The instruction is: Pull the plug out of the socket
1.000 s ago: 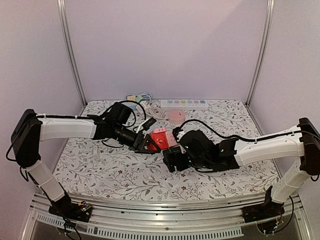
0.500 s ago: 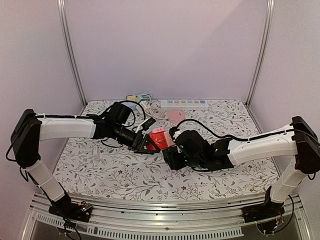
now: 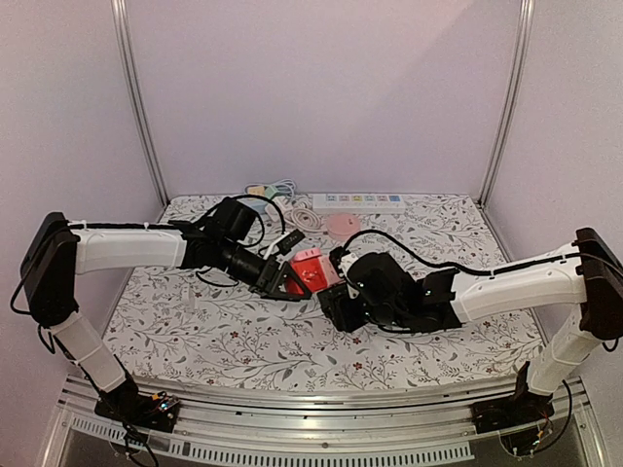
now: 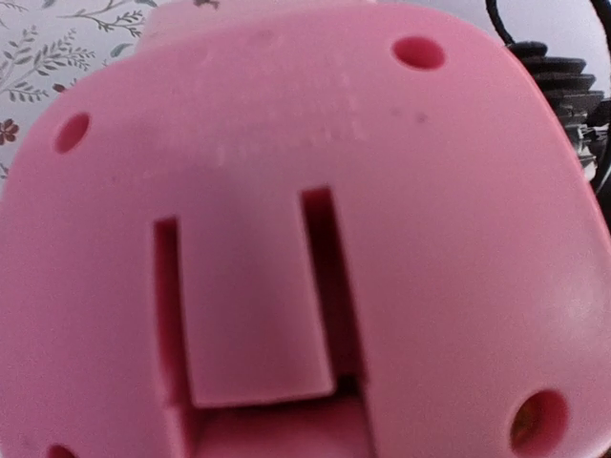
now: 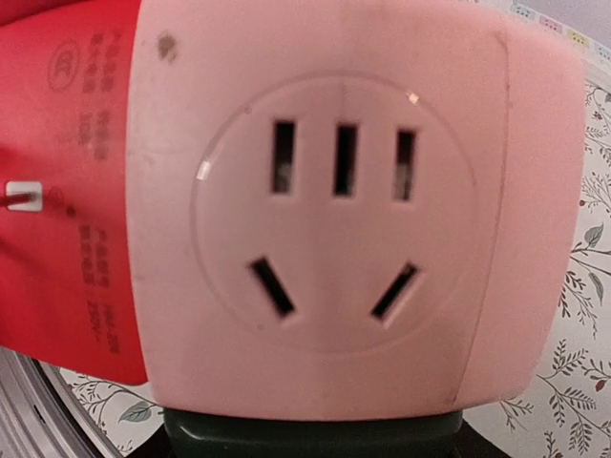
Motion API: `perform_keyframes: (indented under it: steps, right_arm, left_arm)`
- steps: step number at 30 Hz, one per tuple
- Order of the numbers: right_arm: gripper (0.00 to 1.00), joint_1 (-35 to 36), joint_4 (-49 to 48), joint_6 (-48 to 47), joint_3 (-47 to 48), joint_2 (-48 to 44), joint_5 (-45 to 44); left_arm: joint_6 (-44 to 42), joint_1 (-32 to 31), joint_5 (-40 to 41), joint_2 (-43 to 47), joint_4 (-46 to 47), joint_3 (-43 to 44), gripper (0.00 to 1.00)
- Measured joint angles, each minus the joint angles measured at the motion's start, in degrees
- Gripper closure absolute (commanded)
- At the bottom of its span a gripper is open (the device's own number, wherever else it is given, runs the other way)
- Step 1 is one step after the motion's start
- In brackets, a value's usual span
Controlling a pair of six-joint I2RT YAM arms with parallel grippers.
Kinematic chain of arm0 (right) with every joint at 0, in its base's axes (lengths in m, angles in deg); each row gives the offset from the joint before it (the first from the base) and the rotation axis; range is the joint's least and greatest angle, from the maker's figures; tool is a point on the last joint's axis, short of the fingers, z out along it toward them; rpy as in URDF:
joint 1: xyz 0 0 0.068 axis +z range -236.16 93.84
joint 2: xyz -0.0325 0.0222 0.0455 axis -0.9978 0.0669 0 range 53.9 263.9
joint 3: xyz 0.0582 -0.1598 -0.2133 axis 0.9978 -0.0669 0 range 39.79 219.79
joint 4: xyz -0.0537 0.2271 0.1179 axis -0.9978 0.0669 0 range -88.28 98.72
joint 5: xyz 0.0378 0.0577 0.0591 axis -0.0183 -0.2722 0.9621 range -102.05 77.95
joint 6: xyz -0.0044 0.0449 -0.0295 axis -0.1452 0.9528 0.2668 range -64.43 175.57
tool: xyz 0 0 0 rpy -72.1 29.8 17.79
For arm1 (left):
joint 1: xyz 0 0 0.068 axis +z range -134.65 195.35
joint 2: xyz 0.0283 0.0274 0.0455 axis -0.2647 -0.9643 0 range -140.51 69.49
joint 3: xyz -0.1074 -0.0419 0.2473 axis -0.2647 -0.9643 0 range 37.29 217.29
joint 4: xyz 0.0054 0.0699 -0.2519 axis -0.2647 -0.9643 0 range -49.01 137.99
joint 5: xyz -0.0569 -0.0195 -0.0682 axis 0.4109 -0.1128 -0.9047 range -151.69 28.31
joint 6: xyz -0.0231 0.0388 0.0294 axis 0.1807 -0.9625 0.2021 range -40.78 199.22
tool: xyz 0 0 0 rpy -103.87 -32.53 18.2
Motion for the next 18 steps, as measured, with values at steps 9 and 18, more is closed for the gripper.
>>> perform_keyframes:
  steps: [9, 18]
  right_arm:
    - [0.71, 0.13, 0.28, -3.32, -0.02, -0.59, -0.76]
    - [0.71, 1.29, 2.03, -5.92, 1.18, -0.46, -3.21]
  left_arm:
    - [-0.35, 0.00, -0.37, 0.17, -0.68, 0.15, 0.91]
    - [-0.87, 0.07, -0.74, 0.31, -1.38, 0.15, 0.91]
